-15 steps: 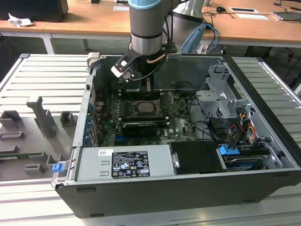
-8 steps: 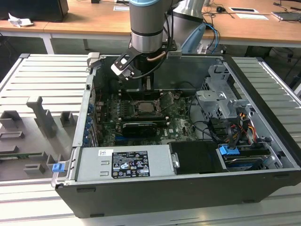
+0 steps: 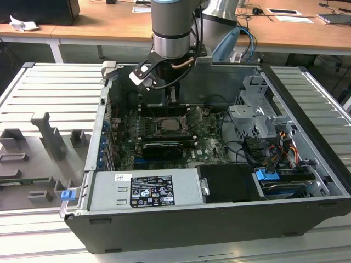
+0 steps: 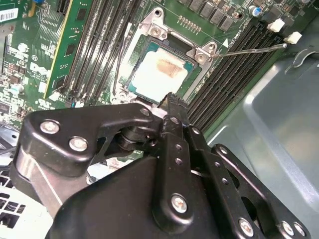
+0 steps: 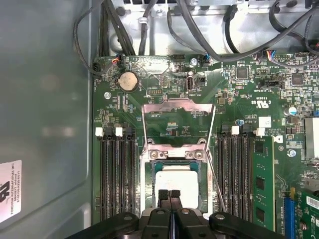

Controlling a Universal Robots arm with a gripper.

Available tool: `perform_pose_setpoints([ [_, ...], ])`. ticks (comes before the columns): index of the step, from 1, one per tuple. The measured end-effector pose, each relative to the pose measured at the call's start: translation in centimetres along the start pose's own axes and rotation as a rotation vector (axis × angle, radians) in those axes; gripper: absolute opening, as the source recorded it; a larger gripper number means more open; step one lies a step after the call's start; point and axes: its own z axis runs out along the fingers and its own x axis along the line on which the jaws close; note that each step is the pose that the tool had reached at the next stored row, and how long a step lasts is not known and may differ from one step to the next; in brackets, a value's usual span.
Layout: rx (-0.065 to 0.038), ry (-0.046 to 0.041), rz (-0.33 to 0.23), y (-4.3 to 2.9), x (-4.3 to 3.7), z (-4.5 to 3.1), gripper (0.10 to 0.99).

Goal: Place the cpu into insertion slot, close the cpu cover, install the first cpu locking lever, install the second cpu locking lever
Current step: 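Close the cpu cover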

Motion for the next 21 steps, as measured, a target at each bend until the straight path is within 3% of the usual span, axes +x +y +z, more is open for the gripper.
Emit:
perform_pose_setpoints([
  [6,0.000,0.0002,0.000,0.03,0.03,-0.44,0.106],
  [12,0.000,0.0000,0.000,0.61,0.07,-0.47,0.106],
  [21,0.000,0.0000,0.000,0.86,0.09,-0.55,0.106],
])
